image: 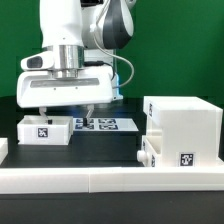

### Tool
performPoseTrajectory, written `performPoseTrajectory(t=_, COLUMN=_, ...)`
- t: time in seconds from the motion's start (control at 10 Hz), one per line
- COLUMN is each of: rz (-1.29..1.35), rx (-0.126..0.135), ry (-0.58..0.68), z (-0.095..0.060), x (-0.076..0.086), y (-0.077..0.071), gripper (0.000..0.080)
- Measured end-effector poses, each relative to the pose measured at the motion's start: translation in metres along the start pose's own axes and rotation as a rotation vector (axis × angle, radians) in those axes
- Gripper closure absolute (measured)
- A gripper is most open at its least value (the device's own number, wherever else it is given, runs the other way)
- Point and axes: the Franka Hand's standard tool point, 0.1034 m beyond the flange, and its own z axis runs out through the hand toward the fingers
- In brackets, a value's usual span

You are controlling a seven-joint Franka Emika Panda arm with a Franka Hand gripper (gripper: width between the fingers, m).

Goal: Assemble drawer

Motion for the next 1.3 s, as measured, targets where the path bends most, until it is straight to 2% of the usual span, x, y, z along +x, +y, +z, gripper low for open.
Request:
performPoseTrajectory(t=0.1, rz=0.006, rx=-0.008, ry=0.012, z=0.004, x=-0.004, y=0.003, gripper=0.0150)
performPoseTrajectory(t=0.4, rz=0.017, rx=-0.005, ry=-0.002, z=0.012, x=-0.021, y=0.001, gripper=0.0150)
performPoseTrajectory(t=0.7, rz=0.016, rx=-0.005, ry=-0.002, z=0.012, x=-0.022, y=0.000, gripper=0.0150)
performPoseTrajectory(t=0.9, rz=0.016, rx=-0.006, ry=-0.001, z=0.012, x=-0.022, y=0.000, gripper=0.0430)
performPoseTrajectory(t=1.0, rz=0.015, rx=-0.006, ry=0.000, z=0.012, x=-0.021, y=0.000, gripper=0.0430)
performPoseTrajectory(t=1.1, rz=0.014, rx=-0.005, ry=0.001, z=0.012, x=-0.021, y=0.000, gripper=0.0612)
performPoseTrajectory(t=1.2, rz=0.012, rx=-0.005, ry=0.002, z=0.012, x=-0.019, y=-0.001, gripper=0.0612)
performPoseTrajectory(t=1.3, rz=0.009, rx=-0.005, ry=0.004, z=0.011, x=-0.018, y=-0.001, gripper=0.0752)
